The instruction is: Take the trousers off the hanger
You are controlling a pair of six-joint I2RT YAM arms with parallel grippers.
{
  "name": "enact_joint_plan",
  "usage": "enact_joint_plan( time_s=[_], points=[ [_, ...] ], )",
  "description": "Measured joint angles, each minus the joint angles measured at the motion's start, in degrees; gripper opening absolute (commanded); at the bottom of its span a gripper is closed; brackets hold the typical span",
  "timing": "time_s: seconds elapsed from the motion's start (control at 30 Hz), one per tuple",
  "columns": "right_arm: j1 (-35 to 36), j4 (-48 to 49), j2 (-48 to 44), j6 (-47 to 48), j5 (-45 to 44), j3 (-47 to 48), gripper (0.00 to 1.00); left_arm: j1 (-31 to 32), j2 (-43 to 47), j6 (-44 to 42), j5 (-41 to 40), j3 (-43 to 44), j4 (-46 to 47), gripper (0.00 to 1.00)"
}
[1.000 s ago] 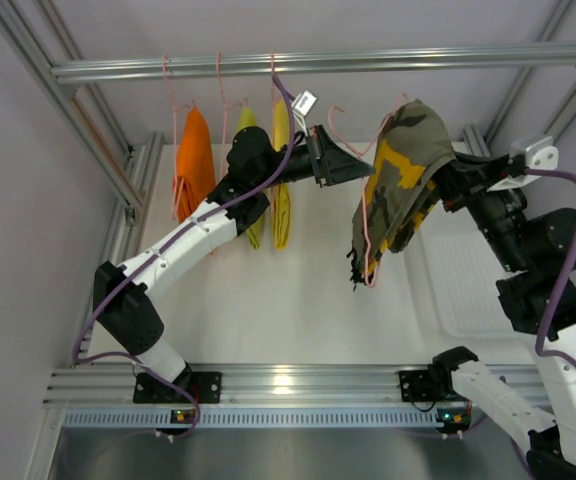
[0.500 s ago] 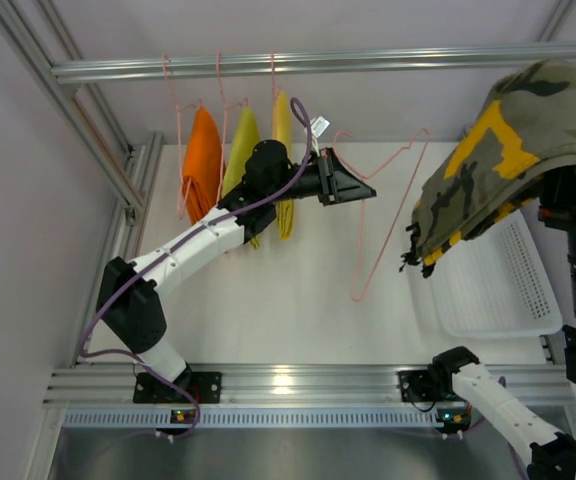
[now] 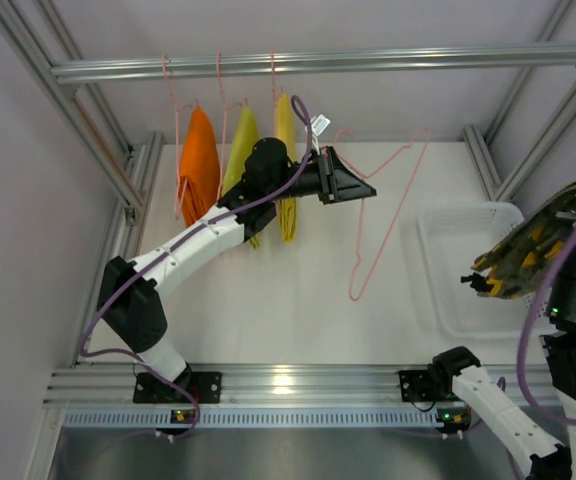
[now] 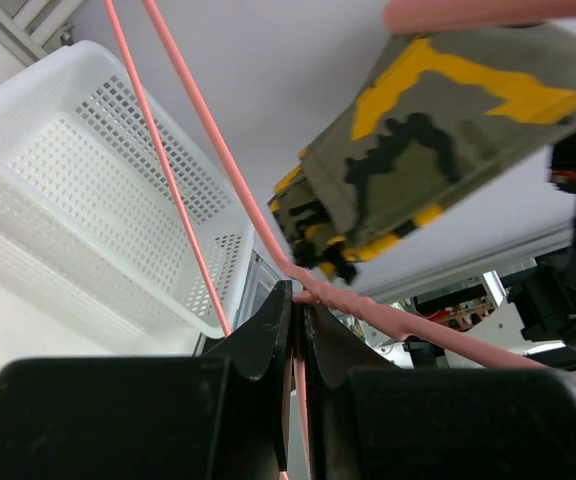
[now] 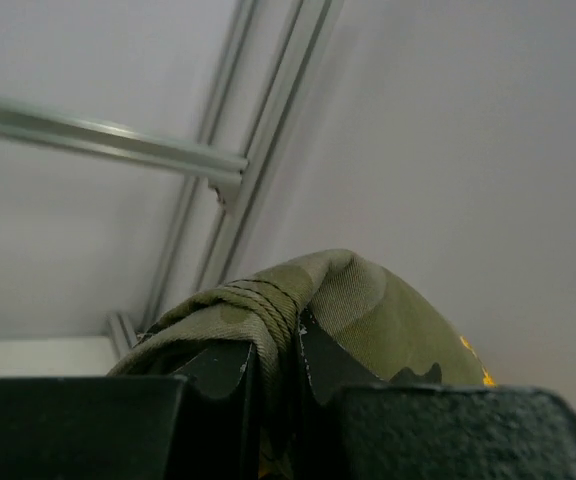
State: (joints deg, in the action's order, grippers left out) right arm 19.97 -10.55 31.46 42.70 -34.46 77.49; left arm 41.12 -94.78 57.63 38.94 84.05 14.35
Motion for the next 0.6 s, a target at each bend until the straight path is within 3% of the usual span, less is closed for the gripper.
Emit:
enact_joint_plan(
  time_s=[0.13, 0.37, 0.47, 0.6],
  points=[
    [0.0, -1.44, -0.44, 5.18, -6.23, -8.9, 0.0, 0.0, 0.0, -0.46, 0.37, 1.03, -0.02, 0.0],
    [-0.02, 2.89, -5.25, 9.18, -8.98, -31.91, 0.0, -0.09, 0.07, -0.5, 0.66, 1.46, 0.11, 0.0],
    [-0.79, 4.96, -5.14, 8.55, -8.79, -43.98, 0.0, -0.39, 0.07, -0.42, 0.68, 1.46, 0.11, 0.0],
    [-3.06, 3.02, -5.18, 4.04, -6.14, -52.5, 0.04, -1.27, 0.33, -0.35, 0.68, 1.46, 0.07, 0.0]
  ],
)
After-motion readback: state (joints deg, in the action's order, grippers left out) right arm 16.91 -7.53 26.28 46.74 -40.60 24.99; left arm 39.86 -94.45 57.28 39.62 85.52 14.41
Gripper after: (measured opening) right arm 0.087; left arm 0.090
